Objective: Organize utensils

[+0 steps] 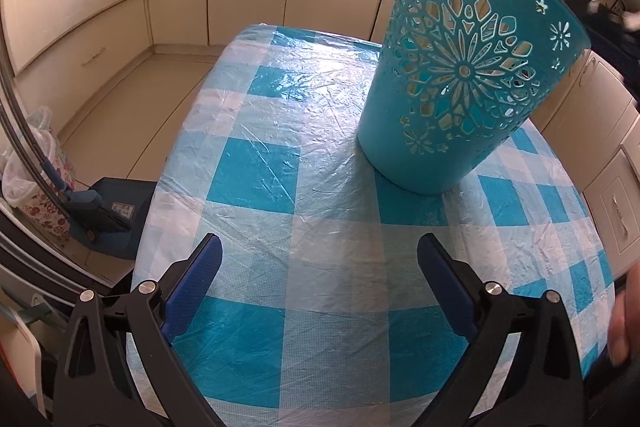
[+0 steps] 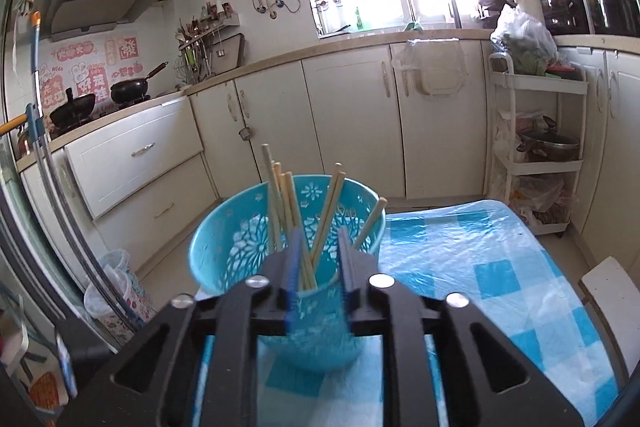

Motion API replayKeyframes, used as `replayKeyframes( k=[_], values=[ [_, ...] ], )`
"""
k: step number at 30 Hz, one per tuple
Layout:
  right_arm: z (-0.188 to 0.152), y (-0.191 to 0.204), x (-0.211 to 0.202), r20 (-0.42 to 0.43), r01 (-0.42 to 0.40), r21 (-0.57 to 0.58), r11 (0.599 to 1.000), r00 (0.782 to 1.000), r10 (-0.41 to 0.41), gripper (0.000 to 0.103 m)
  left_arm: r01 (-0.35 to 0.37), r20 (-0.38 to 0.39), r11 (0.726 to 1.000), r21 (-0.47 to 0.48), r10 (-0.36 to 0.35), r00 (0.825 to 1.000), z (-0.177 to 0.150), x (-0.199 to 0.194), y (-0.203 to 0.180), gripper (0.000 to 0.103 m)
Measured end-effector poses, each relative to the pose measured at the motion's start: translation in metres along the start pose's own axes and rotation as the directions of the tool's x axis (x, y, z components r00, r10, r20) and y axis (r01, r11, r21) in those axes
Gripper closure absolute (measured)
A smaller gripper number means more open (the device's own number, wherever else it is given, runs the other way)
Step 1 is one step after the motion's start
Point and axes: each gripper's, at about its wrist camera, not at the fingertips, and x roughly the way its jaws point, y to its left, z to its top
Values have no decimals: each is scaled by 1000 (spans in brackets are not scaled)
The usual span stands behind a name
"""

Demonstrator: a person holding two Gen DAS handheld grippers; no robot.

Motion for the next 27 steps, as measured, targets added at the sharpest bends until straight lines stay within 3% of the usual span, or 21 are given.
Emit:
replayKeyframes(
  k=[7,9,15,21,27],
  values=[
    [10,-3,-25,-8,7,-10,1000,1000,-7,52,-3,-35,998,-56,1,999,3,0,11,8],
    [11,-3,-32,-43,9,1,1000,999,-9,35,-14,-38,998,-61,12,999,4,-9,12,8],
    [-6,2,-54,-182,37,19,999,983,-33,13,-36,27,999,7,36,999,8,-68,-3,8],
    [-22,4,-82,-261,81,36,996,963,-69,7,-51,77,998,21,49,996,2,-131,-15,8],
    [-21,3,-112,-260,120,63,991,960,-100,7,-68,98,997,36,64,993,-8,-178,-25,8]
  ],
)
